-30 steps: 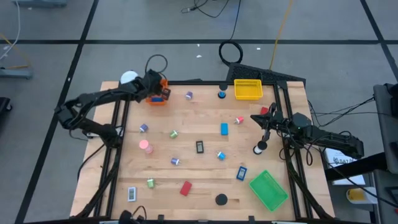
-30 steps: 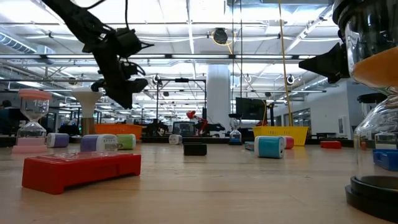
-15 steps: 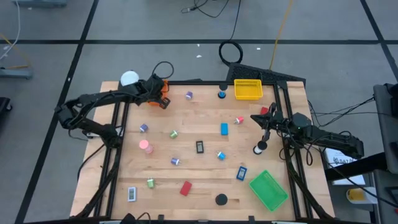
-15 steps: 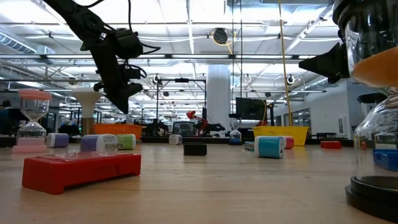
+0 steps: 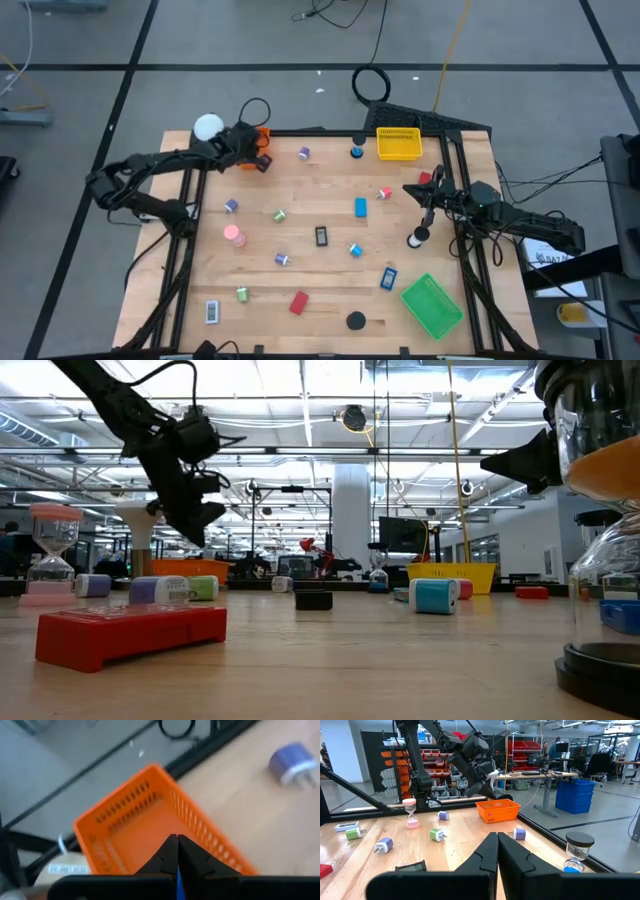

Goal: Pick & Place Office items
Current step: Put the pink charger adapter into the green bin

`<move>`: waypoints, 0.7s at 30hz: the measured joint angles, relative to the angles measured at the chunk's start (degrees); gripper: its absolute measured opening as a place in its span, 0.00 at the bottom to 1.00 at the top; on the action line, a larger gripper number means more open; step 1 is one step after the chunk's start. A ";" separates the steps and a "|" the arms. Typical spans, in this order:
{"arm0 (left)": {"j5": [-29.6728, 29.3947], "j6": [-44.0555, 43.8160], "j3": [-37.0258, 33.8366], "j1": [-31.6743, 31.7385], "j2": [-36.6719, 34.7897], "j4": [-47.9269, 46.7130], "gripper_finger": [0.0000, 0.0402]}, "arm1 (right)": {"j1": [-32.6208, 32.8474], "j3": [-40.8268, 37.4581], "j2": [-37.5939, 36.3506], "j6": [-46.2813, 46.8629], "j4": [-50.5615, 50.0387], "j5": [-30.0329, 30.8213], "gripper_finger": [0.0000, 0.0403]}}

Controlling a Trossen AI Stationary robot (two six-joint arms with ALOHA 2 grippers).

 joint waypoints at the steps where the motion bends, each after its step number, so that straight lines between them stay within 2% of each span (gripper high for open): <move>1: 0.40 0.00 -1.08 -0.51 -0.21 2.12 0.01 | 0.01 0.00 0.00 0.00 -0.01 0.00 0.00; 5: 3.98 0.71 -6.29 -3.13 -1.41 14.24 0.04 | 0.01 0.00 0.00 0.00 0.00 -0.02 0.00; 12: 9.71 1.55 -16.80 -9.40 -1.51 38.02 0.01 | 0.00 0.00 0.00 0.00 0.00 -0.01 0.00; 15: 11.32 1.66 -20.29 -12.09 -1.49 45.89 0.04 | 0.01 -0.01 0.00 0.00 0.00 -0.01 0.00; 21: 12.87 0.57 -23.08 -16.85 -1.51 52.10 0.10 | 0.00 -0.01 0.00 0.01 0.00 0.00 0.00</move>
